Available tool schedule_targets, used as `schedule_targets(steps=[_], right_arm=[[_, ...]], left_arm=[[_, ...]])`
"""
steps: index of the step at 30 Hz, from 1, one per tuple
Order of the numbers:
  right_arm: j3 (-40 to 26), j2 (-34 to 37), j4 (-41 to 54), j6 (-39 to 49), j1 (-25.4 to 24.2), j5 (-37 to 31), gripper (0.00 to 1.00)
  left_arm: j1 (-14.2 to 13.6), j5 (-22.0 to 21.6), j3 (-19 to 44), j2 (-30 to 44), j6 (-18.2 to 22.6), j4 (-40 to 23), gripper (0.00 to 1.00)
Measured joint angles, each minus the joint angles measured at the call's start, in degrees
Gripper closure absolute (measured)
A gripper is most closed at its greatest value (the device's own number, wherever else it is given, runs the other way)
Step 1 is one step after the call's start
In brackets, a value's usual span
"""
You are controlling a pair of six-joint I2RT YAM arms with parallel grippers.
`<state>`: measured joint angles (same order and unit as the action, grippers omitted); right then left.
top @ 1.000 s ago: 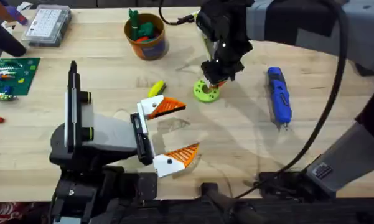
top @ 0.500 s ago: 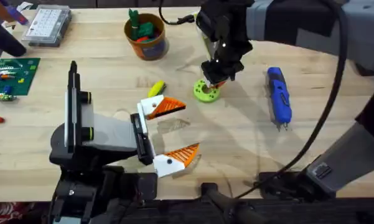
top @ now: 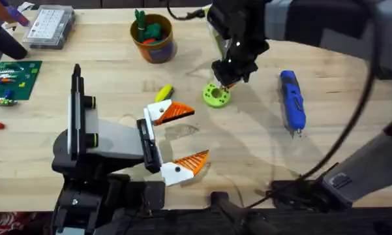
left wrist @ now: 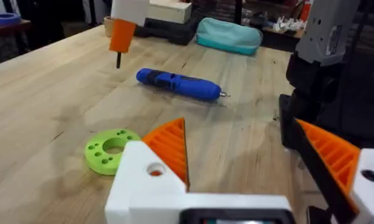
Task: Pick up the gripper from the table and insert it into the empty holder that is missing its gripper. Then pick up a screw, insert it into the mounting hole, and use the screwdriver to tighten it. Finally, clean up the table by picking up the vegetable and placing it into the bucket.
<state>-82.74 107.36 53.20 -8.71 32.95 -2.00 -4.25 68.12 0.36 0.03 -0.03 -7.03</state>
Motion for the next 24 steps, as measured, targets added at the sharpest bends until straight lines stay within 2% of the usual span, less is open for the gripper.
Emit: schedule_targets(steps=[8, 13, 17, 24], right_arm=[[-0.02, -6.80, 1.03, 0.15, 0.00, 0.09, 0.997], [-1.18, -9.47, 6.75, 1.06, 0.00, 0.14, 0.997], [-5.91, -9.60, 12.98, 2.31, 0.10, 0.14, 0.997], [-13.57, -9.64, 17.61, 3.48, 1.84, 0.14, 0.997]], left_arm=[[0.00, 0.00, 0.00, 0.00, 0.00, 0.01, 0.007], [0.00, 0.00, 0.00, 0.00, 0.00, 0.02, 0.008], [0.00, 0.00, 0.00, 0.00, 0.00, 0.01, 0.008], [0.00, -0.01, 0.00, 0.00, 0.00, 0.02, 0.008]])
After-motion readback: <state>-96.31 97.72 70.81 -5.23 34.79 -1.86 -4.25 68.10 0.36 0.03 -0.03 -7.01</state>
